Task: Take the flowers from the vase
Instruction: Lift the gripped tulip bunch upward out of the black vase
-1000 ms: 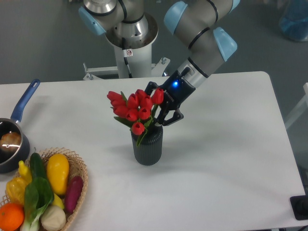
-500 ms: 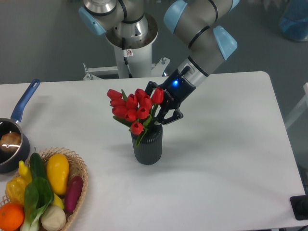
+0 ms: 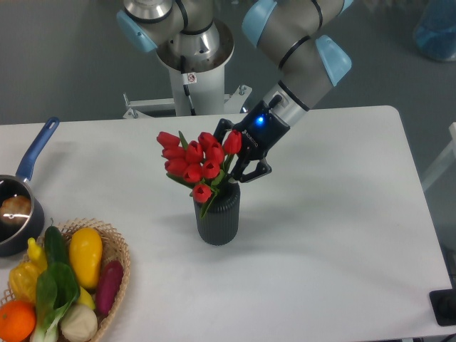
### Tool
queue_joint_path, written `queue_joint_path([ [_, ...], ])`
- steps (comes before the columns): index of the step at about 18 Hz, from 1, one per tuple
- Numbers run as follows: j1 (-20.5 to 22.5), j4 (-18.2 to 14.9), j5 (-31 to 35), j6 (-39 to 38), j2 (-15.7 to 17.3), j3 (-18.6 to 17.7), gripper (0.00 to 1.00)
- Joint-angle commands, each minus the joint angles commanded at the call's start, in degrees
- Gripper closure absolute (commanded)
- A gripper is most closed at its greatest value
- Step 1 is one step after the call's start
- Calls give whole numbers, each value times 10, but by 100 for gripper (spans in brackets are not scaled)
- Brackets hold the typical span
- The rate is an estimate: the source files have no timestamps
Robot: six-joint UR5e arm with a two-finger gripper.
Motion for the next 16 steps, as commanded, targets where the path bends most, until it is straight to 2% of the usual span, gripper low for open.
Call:
queue_joint_path([
  [16,6,0,-63,2,26,-25,63],
])
